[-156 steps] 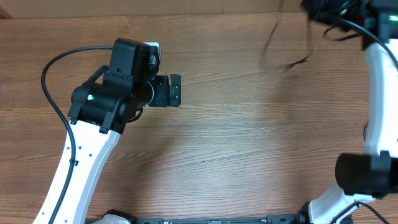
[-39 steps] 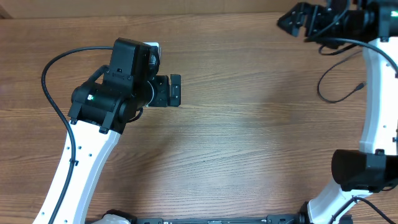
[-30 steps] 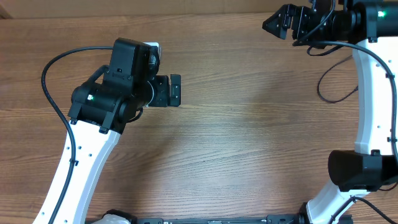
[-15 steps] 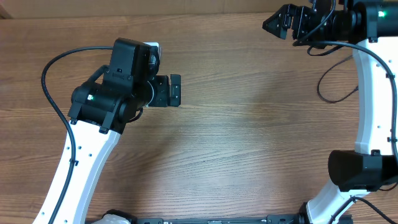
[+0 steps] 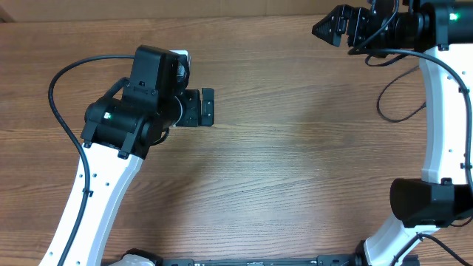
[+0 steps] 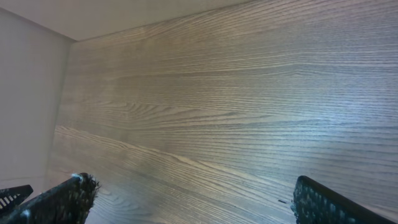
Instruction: Untangle cables
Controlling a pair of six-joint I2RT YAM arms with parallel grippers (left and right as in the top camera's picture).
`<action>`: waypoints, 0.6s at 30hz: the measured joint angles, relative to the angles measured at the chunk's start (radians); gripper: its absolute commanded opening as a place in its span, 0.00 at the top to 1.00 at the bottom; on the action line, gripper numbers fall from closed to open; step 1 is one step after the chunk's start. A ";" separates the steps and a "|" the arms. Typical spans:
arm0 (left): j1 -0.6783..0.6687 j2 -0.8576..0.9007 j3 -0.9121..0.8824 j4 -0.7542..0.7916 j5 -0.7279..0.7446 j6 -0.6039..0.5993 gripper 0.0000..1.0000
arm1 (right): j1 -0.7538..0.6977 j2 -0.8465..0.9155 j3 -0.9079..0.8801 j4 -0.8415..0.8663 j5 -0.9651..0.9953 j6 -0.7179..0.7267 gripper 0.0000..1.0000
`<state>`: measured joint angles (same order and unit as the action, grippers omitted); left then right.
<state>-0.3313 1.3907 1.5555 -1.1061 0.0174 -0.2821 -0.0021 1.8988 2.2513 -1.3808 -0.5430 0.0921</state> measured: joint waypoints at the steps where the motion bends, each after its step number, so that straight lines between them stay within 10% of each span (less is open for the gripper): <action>1: 0.000 0.000 0.000 -0.004 0.000 0.000 0.00 | 0.000 0.000 0.000 0.000 0.000 0.001 0.00; 18: 0.000 -0.027 -0.179 0.200 0.050 0.167 0.00 | 0.000 0.000 0.000 0.000 0.000 0.001 0.00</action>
<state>-0.3313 1.3636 1.3769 -0.9058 0.0673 -0.1150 -0.0021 1.8988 2.2513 -1.3811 -0.5434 0.0929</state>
